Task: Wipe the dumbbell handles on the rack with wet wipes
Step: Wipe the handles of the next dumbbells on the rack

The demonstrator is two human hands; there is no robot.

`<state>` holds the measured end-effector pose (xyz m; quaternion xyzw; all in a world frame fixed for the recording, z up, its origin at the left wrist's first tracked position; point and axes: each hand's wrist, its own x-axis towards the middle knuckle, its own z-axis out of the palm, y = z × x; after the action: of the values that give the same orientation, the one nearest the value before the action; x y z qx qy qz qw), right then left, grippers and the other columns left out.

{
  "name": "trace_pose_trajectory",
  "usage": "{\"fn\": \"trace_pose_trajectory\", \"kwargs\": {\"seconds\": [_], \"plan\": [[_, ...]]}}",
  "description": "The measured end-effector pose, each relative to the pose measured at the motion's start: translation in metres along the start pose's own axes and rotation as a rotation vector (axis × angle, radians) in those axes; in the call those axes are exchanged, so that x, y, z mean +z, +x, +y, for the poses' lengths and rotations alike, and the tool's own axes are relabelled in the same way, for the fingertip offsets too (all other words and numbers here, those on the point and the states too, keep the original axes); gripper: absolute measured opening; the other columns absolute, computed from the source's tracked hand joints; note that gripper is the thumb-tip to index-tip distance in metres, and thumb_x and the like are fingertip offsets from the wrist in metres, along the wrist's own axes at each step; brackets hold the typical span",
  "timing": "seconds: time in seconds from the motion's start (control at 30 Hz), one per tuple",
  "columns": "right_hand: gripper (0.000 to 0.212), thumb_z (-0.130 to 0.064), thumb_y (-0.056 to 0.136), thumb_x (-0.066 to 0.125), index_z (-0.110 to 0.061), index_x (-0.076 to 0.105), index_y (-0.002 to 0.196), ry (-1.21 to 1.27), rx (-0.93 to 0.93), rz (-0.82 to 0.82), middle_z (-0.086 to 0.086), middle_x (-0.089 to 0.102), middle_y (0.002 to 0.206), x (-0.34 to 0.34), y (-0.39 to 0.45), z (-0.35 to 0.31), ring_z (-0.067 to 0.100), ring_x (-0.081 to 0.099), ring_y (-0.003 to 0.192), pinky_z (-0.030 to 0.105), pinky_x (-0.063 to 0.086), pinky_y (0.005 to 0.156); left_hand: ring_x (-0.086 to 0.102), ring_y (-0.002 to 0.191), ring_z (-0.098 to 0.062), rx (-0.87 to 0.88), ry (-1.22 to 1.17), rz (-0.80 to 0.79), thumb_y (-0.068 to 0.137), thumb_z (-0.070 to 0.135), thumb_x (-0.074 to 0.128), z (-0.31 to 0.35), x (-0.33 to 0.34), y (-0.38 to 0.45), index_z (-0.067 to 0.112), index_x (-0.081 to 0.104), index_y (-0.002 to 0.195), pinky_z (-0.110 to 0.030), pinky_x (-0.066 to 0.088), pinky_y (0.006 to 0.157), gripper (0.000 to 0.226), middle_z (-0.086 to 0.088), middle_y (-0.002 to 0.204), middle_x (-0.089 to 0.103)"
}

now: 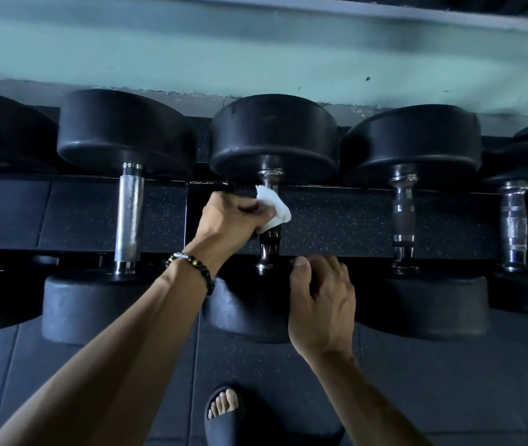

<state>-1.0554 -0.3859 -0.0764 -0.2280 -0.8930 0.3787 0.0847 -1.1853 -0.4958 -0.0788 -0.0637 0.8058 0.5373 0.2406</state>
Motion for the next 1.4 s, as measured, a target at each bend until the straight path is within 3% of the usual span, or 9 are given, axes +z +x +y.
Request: {"fn": "trace_pose_trajectory", "kwargs": {"seconds": [0.23,0.47,0.63,0.8,0.97,1.1,1.2,1.3,1.4], "plan": [[0.043,-0.038,0.095,0.035,-0.014,0.066,0.077,0.019,0.001,0.018,-0.008,0.058,0.077,0.001,-0.001,0.003,0.016,0.050,0.077,0.038,0.043,0.071,0.063,0.064,-0.011,-0.107,0.002,0.167,0.079,0.032,0.071,0.014,0.010,0.031,0.017,0.073,0.063,-0.020,0.053,0.065,0.023,0.009,0.059,0.063],[0.039,-0.041,0.095,0.032,-0.021,0.057,0.073,0.010,0.012,-0.011,-0.011,0.054,0.079,-0.001,-0.001,-0.002,0.016,0.050,0.079,0.043,0.047,0.074,0.054,0.056,0.011,0.064,0.117,-0.317,0.090,0.003,0.068,-0.001,-0.011,-0.014,0.022,0.073,0.060,-0.006,0.042,0.065,0.036,0.017,0.055,0.064],[0.045,-0.041,0.095,0.034,-0.013,0.061,0.073,0.026,0.022,0.005,-0.004,0.059,0.076,0.001,-0.001,0.002,0.018,0.051,0.078,0.043,0.046,0.072,0.058,0.075,-0.001,-0.027,-0.112,-0.081,0.070,0.008,0.078,0.010,0.001,0.030,0.001,0.062,0.076,-0.013,0.050,0.069,0.019,0.007,0.069,0.057],[0.037,-0.043,0.094,0.029,-0.023,0.052,0.073,0.011,0.039,-0.044,-0.006,0.059,0.082,-0.003,-0.001,-0.004,0.018,0.052,0.083,0.046,0.047,0.077,0.053,0.073,-0.005,0.105,0.491,-0.353,0.095,0.019,0.063,-0.003,-0.015,-0.004,0.019,0.062,0.069,-0.017,0.041,0.066,0.026,0.005,0.073,0.058],[0.044,-0.044,0.093,0.030,-0.015,0.054,0.070,0.023,0.052,-0.034,-0.005,0.058,0.078,-0.003,-0.002,-0.001,0.019,0.052,0.081,0.044,0.046,0.075,0.049,0.054,0.005,0.001,-0.007,-0.113,0.077,0.028,0.077,-0.003,-0.003,0.023,0.023,0.070,0.056,-0.016,0.044,0.065,0.023,0.019,0.045,0.051],[0.036,-0.045,0.092,0.030,-0.025,0.047,0.068,0.014,0.055,-0.039,-0.009,0.054,0.078,-0.003,-0.001,-0.004,0.016,0.050,0.080,0.038,0.042,0.075,0.055,0.059,0.003,0.089,0.290,-0.381,0.092,0.017,0.069,0.003,-0.017,0.006,0.011,0.071,0.076,-0.008,0.044,0.057,0.017,0.016,0.058,0.061],[0.030,-0.042,0.092,0.030,-0.028,0.045,0.069,0.029,0.044,-0.023,-0.009,0.055,0.079,-0.003,-0.002,-0.008,0.018,0.052,0.081,0.040,0.045,0.074,0.052,0.047,0.009,0.029,0.388,-0.531,0.090,0.014,0.070,-0.004,-0.025,-0.011,0.022,0.065,0.063,-0.003,0.036,0.050,0.028,0.021,0.045,0.057],[0.036,-0.044,0.092,0.029,-0.024,0.048,0.069,0.029,0.067,-0.046,-0.008,0.056,0.079,-0.004,-0.002,-0.005,0.019,0.052,0.083,0.043,0.046,0.076,0.057,0.065,0.007,0.062,0.227,-0.287,0.090,0.018,0.070,0.005,-0.015,0.002,0.023,0.067,0.072,-0.008,0.041,0.067,0.019,0.018,0.062,0.064],[0.045,-0.045,0.092,0.029,-0.015,0.053,0.069,0.027,0.077,-0.057,-0.005,0.057,0.077,-0.004,-0.002,-0.004,0.019,0.051,0.082,0.043,0.045,0.076,0.052,0.087,-0.012,0.115,0.465,-0.241,0.091,0.027,0.068,0.004,-0.015,0.012,0.026,0.066,0.085,-0.032,0.045,0.089,0.007,0.002,0.090,0.059]]}}
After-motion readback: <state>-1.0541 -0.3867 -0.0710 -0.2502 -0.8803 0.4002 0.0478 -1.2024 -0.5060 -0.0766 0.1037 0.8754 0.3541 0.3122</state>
